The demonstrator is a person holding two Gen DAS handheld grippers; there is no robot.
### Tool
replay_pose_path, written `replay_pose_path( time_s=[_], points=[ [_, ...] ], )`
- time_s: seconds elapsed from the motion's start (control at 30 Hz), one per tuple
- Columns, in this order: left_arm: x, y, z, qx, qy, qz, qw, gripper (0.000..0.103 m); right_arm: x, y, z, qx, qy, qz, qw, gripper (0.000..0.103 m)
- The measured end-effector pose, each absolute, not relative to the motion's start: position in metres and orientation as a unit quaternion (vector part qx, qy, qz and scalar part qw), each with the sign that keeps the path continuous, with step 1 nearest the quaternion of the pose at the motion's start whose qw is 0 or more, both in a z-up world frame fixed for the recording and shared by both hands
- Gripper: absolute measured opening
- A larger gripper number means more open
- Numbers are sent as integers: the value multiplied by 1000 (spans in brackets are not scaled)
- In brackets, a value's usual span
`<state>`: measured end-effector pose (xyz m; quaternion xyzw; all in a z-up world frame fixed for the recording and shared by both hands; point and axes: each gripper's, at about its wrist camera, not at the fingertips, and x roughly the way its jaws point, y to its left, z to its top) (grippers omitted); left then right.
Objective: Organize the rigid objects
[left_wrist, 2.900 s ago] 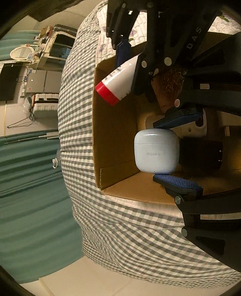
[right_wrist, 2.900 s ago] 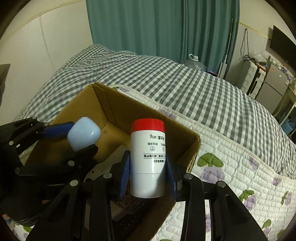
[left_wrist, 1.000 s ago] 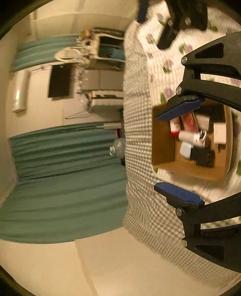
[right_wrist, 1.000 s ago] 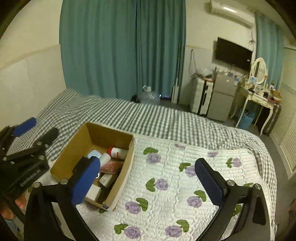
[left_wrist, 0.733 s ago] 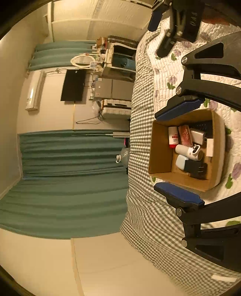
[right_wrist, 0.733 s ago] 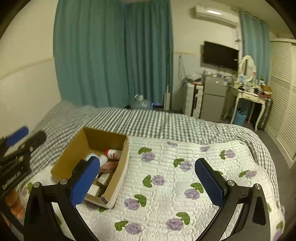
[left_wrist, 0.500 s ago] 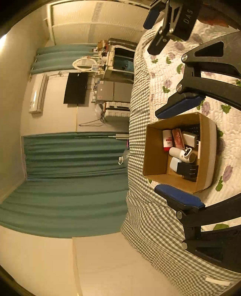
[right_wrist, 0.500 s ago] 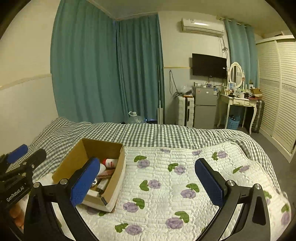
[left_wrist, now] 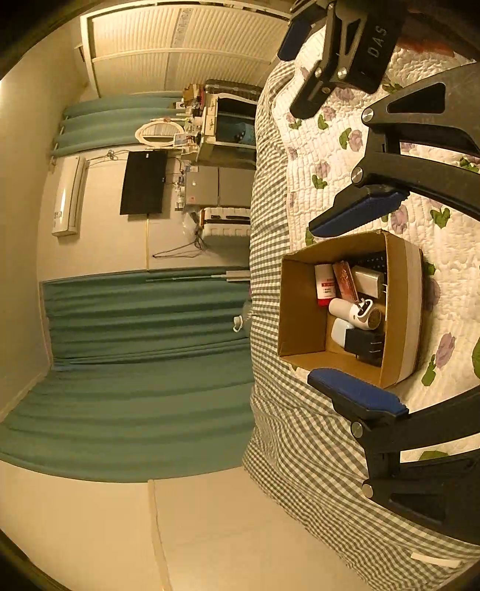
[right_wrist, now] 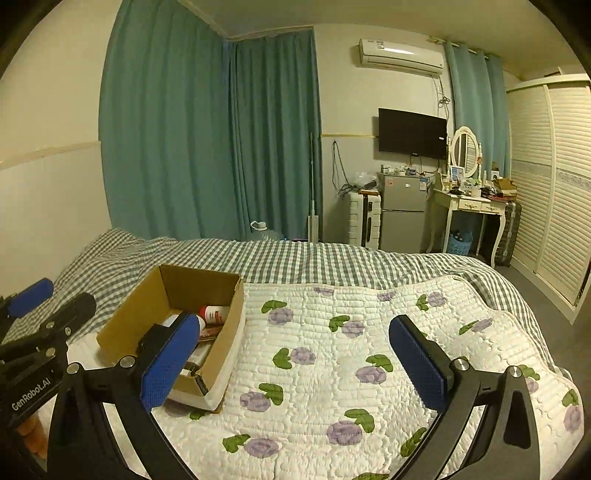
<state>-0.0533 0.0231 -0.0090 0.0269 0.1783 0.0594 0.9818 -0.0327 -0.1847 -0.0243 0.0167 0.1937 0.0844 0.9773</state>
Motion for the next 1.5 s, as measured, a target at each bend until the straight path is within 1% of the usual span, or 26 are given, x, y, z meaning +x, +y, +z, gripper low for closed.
replay_pose_path(
  time_s=[0.77, 1.5],
  points=[
    [-53, 29, -11, 10, 194, 44, 980, 76, -32, -184, -26, 6, 205, 82, 975, 103],
    [-54, 30, -14, 13, 195, 47, 980, 76, -33, -181, -29, 6, 212, 82, 974, 103]
  ],
)
